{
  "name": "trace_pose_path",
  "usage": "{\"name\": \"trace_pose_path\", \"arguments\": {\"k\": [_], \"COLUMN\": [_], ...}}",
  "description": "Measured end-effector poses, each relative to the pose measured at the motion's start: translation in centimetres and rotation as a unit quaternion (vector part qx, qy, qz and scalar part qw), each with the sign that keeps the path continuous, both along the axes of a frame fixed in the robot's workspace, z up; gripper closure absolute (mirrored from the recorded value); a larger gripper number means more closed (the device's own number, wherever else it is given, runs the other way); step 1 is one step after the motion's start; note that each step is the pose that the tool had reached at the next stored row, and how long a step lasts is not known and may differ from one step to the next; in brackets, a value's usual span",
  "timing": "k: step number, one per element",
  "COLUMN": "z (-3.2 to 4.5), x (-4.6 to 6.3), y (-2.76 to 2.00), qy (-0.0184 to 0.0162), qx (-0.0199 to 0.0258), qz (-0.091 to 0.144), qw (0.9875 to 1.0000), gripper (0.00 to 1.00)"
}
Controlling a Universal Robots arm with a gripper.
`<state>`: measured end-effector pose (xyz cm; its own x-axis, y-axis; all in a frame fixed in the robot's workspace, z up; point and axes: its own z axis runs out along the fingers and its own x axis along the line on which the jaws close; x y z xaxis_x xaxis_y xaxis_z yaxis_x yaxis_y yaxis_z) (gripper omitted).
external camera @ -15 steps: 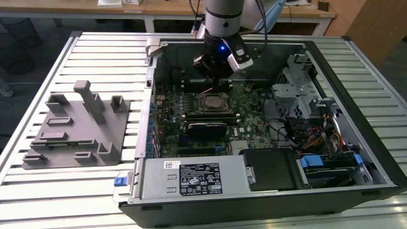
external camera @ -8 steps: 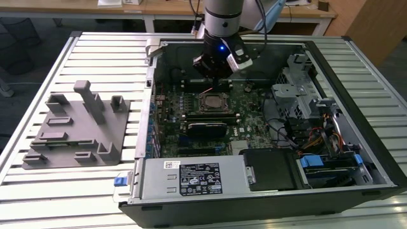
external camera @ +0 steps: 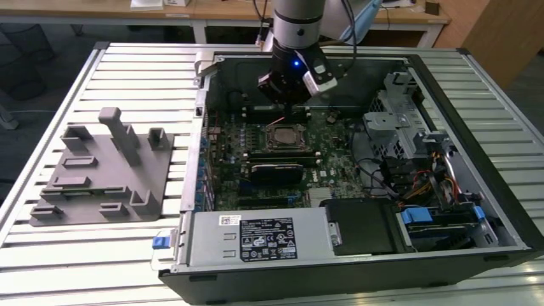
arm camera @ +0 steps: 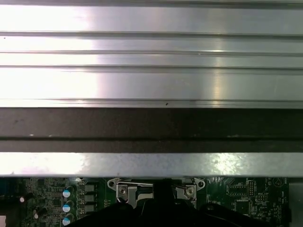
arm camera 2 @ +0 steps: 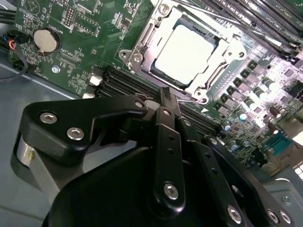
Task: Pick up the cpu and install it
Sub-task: 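Install the second cpu locking lever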
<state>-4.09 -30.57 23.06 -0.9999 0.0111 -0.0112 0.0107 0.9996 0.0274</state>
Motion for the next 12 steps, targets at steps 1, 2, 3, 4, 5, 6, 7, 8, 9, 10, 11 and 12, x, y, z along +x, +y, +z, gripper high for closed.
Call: {"name": "trace_pose_path", "arguments": {"k": [1,2,3,4,5,6,7,8,9,10,11,12], "z": [-0.03,-0.07,-0.1,-0.14,-0.2,-0.28,-0.35,-0.43,-0.52,-0.61,-0.68,-0.73], "x": [0.02,0.07,0.12,0.18,0.24,0.28,0.3,0.31,0.32,0.32,0.33,0.34], "y": [0.05,0.07,0.1,0.13,0.17,0.19,0.2,0.22,0.23,0.23,0.25,0.26], "qy": [0.0,-0.0001,0.0,0.0001,0.0001,0.0001,0.0002,0.0002,0.0002,0.0002,0.0002,0.0002], "qx": [0.0001,0.0001,0.0001,0.0,0.0001,0.0001,0.0,0.0,0.0001,0.0001,0.0001,0.0001], "qz": [0.0,0.0,0.0,0.0,0.0,0.0,0.0,0.0,0.0,0.0,0.0,0.0], "qw": [1.0,1.0,1.0,1.0,1.0,1.0,1.0,1.0,1.0,1.0,1.0,1.0], "gripper": [0.89,0.89,0.89,0.89,0.89,0.89,0.89,0.89,0.89,0.89,0.89,0.89]}}
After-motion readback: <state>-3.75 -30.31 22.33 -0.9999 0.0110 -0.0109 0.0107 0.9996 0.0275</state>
